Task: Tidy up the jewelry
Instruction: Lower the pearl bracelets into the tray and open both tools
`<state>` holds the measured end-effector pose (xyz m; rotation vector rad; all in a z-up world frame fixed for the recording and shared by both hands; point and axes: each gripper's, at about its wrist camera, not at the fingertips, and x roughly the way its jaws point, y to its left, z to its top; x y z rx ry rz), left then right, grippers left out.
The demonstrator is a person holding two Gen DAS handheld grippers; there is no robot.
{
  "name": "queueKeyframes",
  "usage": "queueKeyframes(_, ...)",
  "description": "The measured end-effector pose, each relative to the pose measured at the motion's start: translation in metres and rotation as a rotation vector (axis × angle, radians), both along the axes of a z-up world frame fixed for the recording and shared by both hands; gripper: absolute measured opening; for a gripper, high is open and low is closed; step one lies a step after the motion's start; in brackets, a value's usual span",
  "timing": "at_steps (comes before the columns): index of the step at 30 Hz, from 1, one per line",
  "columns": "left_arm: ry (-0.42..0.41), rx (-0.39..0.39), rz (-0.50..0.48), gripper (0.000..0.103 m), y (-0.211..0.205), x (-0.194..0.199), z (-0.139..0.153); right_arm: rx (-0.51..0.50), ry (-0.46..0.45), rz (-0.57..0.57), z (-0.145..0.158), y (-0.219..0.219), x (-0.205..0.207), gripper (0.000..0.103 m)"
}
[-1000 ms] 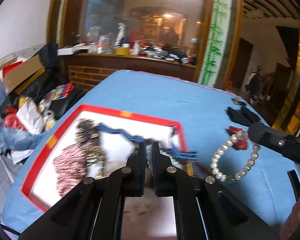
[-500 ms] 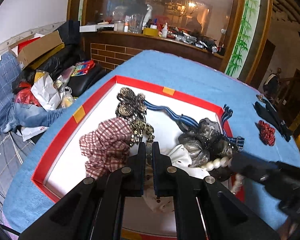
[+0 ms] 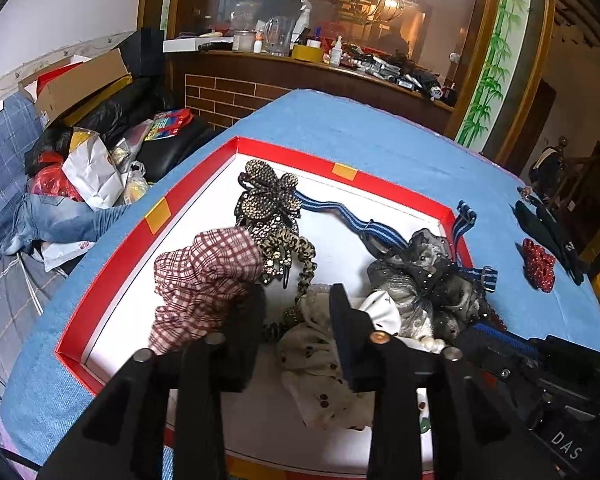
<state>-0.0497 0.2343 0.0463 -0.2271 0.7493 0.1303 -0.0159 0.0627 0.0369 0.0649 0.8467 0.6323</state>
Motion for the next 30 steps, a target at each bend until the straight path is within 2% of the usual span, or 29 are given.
queueKeyframes(3, -0.011, 0.014, 0.000, 0.033, -0.003, -0.004, 0.003, 0.007, -0.009, -0.001, 0.004, -0.004, -0.003, 0.021)
queueKeyframes(5, -0.018, 0.021, 0.002, 0.034, -0.004, -0.006, 0.005, 0.019, -0.015, 0.001, 0.008, -0.006, -0.005, 0.021)
queueKeyframes(8, -0.031, 0.039, 0.003, 0.039, -0.008, -0.010, 0.009, 0.026, -0.029, -0.004, 0.013, -0.012, -0.010, 0.025)
queueKeyframes(11, -0.044, 0.058, 0.009, 0.044, -0.011, -0.015, 0.014, 0.030, -0.039, -0.009, 0.016, -0.015, -0.014, 0.036)
queueKeyframes(14, -0.058, 0.071, 0.016, 0.049, -0.013, -0.022, 0.018, 0.014, -0.062, -0.013, 0.020, -0.019, -0.021, 0.039)
queueKeyframes(17, -0.073, 0.091, 0.030, 0.060, -0.017, -0.032, 0.024, 0.008, -0.086, -0.030, 0.025, -0.025, -0.028, 0.046)
queueKeyframes(19, -0.082, 0.107, 0.044, 0.067, -0.021, -0.043, 0.028, -0.012, -0.105, -0.047, 0.028, -0.029, -0.033, 0.059)
queueKeyframes(21, -0.099, 0.134, 0.057, 0.086, -0.026, -0.055, 0.033, -0.054, -0.146, -0.076, 0.031, -0.034, -0.043, 0.064)
queueKeyframes(23, -0.116, 0.191, 0.081, 0.096, -0.035, -0.070, 0.038, -0.098, -0.192, -0.093, 0.035, -0.039, -0.055, 0.068)
queueKeyframes(25, -0.129, 0.239, 0.096, 0.100, -0.042, -0.085, 0.041, -0.137, -0.233, -0.113, 0.038, -0.045, -0.068, 0.079)
queueKeyframes(26, -0.131, 0.259, 0.104, 0.103, -0.046, -0.091, 0.042, -0.156, -0.251, -0.126, 0.039, -0.049, -0.077, 0.082)
queueKeyframes(30, -0.107, 0.320, 0.121, 0.103, -0.058, -0.109, 0.040, -0.208, -0.291, -0.142, 0.038, -0.056, -0.102, 0.090)
